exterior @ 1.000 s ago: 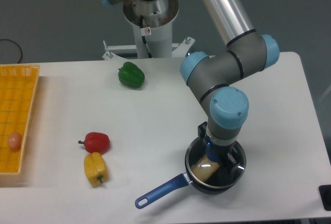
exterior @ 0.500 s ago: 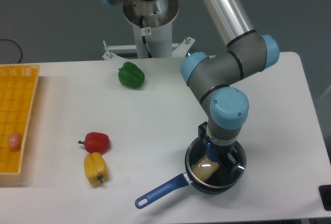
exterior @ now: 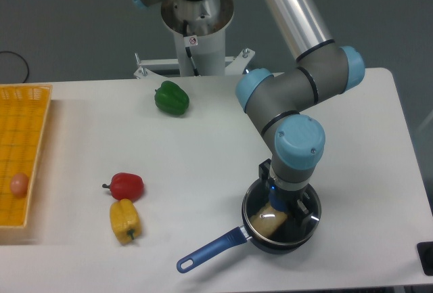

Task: Close the pot lid
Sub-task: 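Press the glass lid down onto the saucepan rim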

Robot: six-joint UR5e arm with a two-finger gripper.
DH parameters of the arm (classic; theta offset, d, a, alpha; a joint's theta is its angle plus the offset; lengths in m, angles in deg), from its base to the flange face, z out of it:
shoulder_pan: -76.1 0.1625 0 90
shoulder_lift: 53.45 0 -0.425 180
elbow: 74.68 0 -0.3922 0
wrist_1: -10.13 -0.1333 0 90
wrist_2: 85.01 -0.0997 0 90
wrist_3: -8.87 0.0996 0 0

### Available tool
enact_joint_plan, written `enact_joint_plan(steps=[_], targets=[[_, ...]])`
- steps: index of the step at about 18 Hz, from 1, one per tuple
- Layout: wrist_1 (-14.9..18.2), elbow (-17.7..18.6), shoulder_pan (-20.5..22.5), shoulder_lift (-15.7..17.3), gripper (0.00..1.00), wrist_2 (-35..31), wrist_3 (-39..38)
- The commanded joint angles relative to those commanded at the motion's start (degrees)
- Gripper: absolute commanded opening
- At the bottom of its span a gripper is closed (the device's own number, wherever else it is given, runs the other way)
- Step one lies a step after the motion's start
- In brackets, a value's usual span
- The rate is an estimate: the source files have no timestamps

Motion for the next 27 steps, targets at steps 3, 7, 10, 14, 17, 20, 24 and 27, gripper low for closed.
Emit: enact_joint_plan(steps=[3, 7, 10, 14, 17, 20, 24, 27], targets=[[0.0, 0.0, 0.0, 0.0, 0.59, 0.0, -0.09], [-0.09, 0.09, -0.09, 0.0, 0.59, 0.0, -0.26], [-0.79, 0.35, -0.09, 0.0, 0.59, 0.0, -0.35], [-0.79, 0.44, -0.09, 0.0, 0.6, -0.09, -0.44], [-0.88, 0.79, -0.09, 0.0, 0.61, -0.09, -0.44], [-0.88, 0.79, -0.09, 0.0, 0.61, -0.09, -0.35], [-0.88, 0.79, -0.09, 0.0, 0.61, -0.09, -0.44], [-0.88, 0.79, -0.09, 0.0, 0.62, -0.09, -0.35]])
